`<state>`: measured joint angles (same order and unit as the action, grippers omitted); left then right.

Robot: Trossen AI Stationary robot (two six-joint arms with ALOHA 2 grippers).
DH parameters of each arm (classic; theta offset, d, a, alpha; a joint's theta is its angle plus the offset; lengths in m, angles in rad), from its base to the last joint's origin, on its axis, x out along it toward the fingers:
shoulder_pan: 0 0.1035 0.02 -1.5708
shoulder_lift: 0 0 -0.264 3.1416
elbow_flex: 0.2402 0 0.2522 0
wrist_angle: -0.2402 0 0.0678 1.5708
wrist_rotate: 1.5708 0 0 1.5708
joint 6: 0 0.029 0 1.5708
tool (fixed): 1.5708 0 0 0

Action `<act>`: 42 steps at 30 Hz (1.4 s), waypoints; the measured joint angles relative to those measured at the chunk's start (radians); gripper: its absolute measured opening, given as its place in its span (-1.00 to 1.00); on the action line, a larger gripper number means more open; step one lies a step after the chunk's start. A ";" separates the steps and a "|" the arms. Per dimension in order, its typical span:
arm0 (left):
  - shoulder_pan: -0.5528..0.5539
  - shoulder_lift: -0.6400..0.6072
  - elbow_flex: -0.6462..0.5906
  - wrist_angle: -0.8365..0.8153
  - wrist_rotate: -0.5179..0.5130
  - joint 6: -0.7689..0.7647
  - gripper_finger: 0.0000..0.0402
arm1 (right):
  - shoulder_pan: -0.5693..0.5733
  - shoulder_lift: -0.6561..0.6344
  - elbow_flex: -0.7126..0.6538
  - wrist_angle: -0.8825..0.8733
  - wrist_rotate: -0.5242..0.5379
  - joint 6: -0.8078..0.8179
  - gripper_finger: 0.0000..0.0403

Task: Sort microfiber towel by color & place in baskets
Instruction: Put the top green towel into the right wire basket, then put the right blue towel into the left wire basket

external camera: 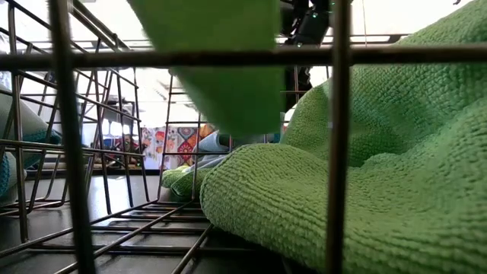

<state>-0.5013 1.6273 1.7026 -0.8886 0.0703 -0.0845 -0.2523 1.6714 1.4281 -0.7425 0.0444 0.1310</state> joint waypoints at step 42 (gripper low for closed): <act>0.064 0.296 0.639 -0.683 -0.241 0.090 -0.36 | 0.046 0.000 0.000 -0.005 0.000 -0.017 0.02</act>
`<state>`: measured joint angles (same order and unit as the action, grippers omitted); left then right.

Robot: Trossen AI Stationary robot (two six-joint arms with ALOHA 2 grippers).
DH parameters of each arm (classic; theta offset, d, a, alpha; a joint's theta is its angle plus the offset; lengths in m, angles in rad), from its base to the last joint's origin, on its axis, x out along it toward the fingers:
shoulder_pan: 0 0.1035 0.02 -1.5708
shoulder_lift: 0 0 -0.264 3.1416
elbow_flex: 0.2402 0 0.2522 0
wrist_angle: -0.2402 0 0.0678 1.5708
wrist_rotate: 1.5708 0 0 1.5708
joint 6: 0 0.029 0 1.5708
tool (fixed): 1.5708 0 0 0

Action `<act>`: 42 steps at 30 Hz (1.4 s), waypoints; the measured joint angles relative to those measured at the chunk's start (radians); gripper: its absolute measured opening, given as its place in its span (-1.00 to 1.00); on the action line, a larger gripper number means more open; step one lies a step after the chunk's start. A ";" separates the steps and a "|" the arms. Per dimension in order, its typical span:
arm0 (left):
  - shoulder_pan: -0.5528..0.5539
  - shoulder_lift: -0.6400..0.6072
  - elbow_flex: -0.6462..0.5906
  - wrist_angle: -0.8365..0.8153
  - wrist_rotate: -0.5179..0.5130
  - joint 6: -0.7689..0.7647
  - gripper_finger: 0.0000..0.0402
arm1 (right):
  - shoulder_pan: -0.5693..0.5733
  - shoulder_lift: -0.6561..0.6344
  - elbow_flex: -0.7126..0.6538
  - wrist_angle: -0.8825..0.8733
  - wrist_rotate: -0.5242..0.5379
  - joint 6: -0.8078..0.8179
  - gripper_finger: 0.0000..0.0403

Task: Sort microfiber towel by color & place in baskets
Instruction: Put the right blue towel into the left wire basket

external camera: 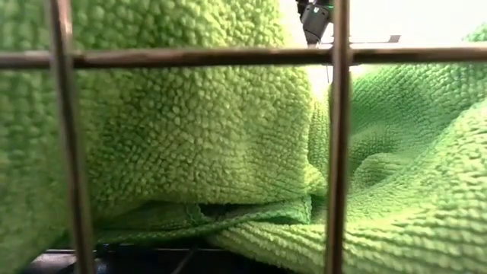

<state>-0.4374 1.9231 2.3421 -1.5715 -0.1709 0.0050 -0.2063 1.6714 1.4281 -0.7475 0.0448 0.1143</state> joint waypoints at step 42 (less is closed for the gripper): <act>0.003 -1.133 -1.429 1.009 -0.266 0.109 -0.35 | 0.037 0.000 0.000 -0.050 -0.085 -0.034 0.02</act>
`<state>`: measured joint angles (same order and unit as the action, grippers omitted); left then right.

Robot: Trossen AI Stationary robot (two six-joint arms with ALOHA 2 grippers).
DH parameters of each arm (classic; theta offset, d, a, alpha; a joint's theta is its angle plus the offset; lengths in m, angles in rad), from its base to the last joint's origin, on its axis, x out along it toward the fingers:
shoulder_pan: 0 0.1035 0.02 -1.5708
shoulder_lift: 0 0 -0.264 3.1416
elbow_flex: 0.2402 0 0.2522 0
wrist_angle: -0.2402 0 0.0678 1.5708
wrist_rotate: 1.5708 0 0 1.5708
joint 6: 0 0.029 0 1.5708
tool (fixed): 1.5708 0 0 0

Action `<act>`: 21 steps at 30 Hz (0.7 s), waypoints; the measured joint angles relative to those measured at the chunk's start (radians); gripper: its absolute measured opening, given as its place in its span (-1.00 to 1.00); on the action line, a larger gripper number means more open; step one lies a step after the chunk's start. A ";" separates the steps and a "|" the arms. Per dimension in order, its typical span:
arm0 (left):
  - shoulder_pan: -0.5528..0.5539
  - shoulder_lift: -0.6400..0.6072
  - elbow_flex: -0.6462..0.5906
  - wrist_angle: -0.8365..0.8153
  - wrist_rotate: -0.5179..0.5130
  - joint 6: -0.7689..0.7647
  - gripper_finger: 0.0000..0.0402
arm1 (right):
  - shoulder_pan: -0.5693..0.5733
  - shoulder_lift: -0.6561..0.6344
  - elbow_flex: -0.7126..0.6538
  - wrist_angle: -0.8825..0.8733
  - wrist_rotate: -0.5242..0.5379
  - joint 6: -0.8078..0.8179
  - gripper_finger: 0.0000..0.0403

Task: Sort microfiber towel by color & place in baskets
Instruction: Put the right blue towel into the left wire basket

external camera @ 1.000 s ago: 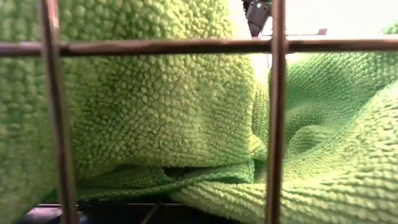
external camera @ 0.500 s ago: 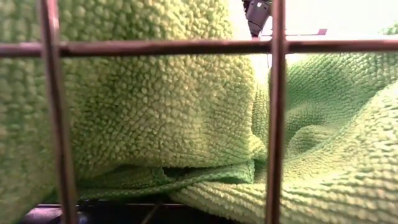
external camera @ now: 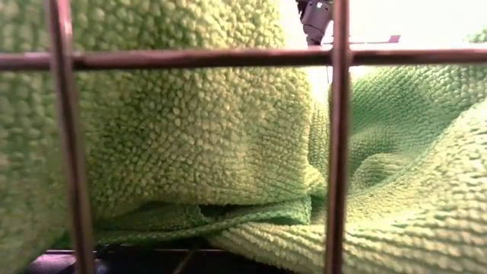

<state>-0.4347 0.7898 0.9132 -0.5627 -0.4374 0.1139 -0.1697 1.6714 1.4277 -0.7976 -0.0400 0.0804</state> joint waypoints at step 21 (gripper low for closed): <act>0.000 0.031 -0.254 0.598 -0.181 -0.030 -0.35 | 0.167 0.000 0.000 -0.024 -0.125 0.002 0.02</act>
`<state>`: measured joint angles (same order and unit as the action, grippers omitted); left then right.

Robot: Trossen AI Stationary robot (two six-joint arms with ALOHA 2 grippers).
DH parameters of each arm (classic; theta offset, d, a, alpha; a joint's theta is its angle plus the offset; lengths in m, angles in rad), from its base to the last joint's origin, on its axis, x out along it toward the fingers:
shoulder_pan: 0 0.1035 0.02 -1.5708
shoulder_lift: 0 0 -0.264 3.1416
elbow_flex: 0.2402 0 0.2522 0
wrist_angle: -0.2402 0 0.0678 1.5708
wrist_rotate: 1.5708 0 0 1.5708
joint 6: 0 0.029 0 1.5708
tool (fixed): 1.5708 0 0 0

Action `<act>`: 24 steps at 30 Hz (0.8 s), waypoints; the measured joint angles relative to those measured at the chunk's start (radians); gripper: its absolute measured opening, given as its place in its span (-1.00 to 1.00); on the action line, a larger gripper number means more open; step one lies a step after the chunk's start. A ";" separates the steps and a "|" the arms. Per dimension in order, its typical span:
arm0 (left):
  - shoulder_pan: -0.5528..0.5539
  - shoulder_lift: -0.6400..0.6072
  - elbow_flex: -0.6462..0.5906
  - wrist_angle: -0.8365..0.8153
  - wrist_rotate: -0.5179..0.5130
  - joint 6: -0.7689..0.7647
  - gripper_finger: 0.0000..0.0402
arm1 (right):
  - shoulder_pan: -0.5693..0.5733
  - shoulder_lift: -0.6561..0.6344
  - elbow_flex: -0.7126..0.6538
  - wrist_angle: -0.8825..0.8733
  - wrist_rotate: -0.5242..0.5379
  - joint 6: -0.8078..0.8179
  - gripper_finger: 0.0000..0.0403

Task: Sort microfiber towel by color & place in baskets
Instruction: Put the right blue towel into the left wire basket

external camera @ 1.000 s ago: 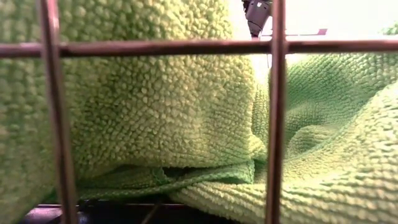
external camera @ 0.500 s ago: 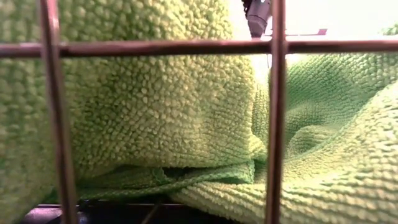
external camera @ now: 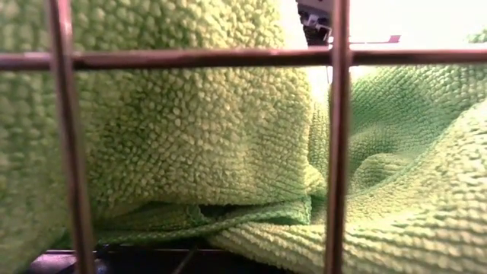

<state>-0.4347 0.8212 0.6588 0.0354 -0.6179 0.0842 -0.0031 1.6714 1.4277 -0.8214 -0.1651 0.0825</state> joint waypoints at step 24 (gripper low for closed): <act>0.000 0.214 0.000 0.090 -0.098 -0.094 -0.35 | 0.062 0.000 -0.005 -0.220 0.037 0.199 0.02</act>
<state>-0.4347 1.0348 0.6590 0.1257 -0.7159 -0.0097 0.0589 1.6714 1.4226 -1.0418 -0.1278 0.2811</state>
